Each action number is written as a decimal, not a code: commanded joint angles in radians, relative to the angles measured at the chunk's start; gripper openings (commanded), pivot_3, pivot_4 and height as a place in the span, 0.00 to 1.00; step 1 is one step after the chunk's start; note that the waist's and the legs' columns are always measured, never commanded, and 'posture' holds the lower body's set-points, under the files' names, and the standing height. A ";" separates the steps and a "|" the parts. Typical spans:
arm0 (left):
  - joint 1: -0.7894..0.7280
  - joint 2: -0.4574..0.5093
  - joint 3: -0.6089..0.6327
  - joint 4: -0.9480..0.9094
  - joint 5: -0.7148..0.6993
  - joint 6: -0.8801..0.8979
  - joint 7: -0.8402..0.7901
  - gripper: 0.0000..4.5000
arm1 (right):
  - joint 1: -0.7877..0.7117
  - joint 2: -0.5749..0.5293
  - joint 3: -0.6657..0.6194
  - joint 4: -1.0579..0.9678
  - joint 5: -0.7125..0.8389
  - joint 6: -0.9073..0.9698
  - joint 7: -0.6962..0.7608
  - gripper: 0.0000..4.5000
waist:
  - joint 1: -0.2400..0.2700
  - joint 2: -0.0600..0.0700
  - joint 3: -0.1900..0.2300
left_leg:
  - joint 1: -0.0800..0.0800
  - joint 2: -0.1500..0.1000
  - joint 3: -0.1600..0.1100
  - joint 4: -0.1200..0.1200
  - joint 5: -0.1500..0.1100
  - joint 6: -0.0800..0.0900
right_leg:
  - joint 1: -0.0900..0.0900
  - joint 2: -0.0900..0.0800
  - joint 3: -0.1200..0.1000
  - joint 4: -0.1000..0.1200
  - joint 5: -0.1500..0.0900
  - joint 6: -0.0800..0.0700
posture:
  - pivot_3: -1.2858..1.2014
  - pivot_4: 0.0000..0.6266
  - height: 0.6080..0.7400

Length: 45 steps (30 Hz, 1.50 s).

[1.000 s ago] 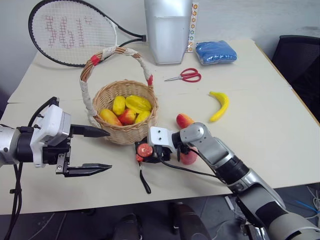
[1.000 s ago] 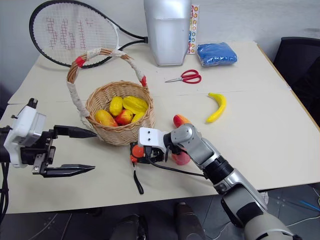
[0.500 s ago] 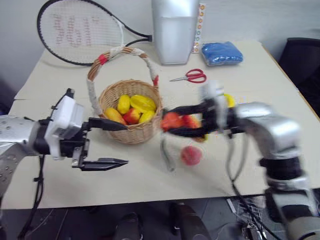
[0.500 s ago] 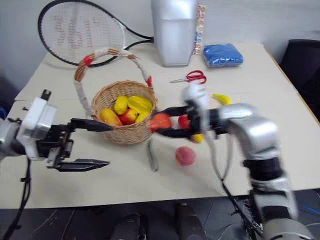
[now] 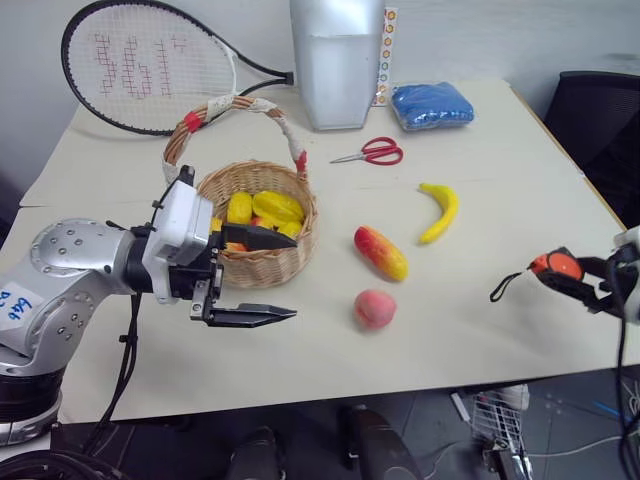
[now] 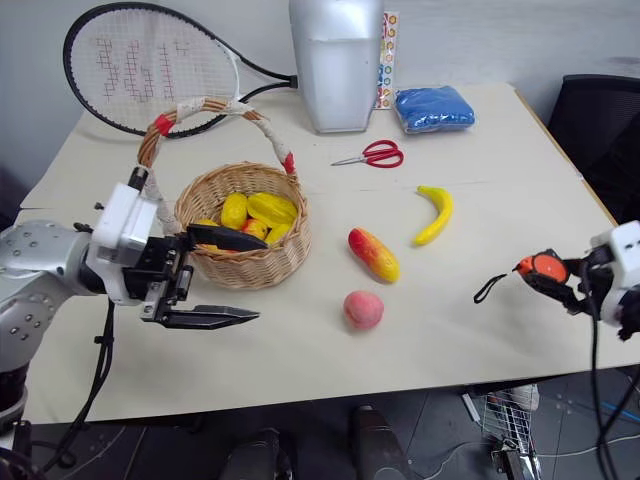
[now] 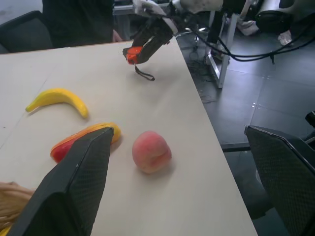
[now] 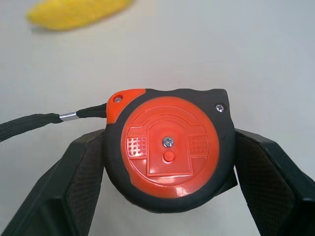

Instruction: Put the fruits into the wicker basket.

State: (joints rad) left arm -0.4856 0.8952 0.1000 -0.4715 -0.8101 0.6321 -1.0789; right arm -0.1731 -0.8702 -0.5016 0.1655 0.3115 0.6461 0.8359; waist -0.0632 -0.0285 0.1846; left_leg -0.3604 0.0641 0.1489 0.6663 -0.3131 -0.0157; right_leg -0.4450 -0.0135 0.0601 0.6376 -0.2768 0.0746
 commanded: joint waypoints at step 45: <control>0.063 0.030 0.182 -0.053 -0.088 0.116 0.138 1.00 | -0.151 0.142 0.651 -0.496 0.079 -0.150 0.190 0.46 | 0.006 -0.003 0.001 | 0.002 0.003 0.001 -0.002 -0.002 -0.002 | 0.000 0.003 0.000 0.000 -0.003 -0.004 | 0.52 0.24 1.00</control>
State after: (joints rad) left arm -0.4261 0.9278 0.2350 -0.5020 -0.8613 0.7376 -0.9712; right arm -0.3229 -0.7230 0.2023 -0.3013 0.3500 0.5122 1.0087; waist -0.0571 -0.0314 0.1854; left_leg -0.3586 0.0671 0.1494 0.6645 -0.3154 -0.0172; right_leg -0.4452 -0.0108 0.0597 0.6376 -0.2794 0.0703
